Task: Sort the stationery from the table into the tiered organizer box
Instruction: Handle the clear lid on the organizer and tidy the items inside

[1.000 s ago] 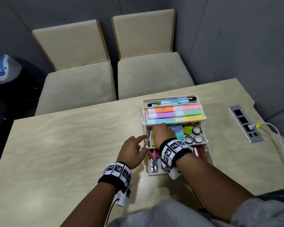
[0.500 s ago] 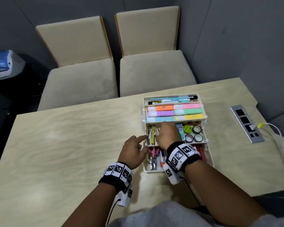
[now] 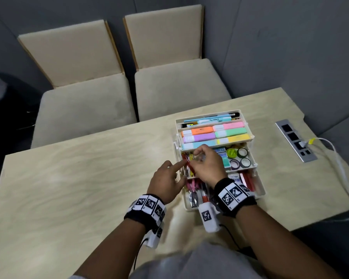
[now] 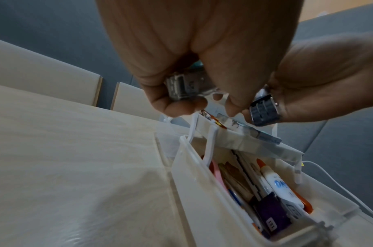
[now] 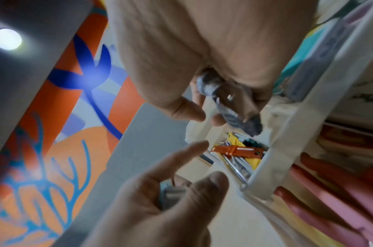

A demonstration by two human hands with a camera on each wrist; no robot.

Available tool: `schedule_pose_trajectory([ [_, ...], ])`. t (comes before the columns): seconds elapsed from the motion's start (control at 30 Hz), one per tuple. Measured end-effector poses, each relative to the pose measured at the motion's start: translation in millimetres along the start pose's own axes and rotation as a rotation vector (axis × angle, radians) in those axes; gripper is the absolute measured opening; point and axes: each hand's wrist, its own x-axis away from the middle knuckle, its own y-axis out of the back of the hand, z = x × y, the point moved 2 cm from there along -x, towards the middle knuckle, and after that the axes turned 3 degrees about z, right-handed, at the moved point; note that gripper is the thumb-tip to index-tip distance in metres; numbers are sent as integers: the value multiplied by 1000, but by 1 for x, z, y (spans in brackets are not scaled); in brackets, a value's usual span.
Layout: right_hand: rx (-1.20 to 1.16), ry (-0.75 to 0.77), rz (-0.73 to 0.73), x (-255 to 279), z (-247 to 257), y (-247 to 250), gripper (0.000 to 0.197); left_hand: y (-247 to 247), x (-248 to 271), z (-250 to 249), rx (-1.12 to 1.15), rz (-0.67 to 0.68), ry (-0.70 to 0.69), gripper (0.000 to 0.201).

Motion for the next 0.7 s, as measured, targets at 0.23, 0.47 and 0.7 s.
schedule_pose_trajectory([
  [0.23, -350, -124, -37, 3, -22, 17, 36, -11, -9, -1, -102, 65, 15, 46],
  [0.47, 89, 199, -155, 8, -22, 24, 34, -11, -14, -1, -111, 149, -27, 38],
  [0.7, 70, 202, -371, 12, -24, 15, 24, -2, -13, 9, 32, 145, -77, 41],
])
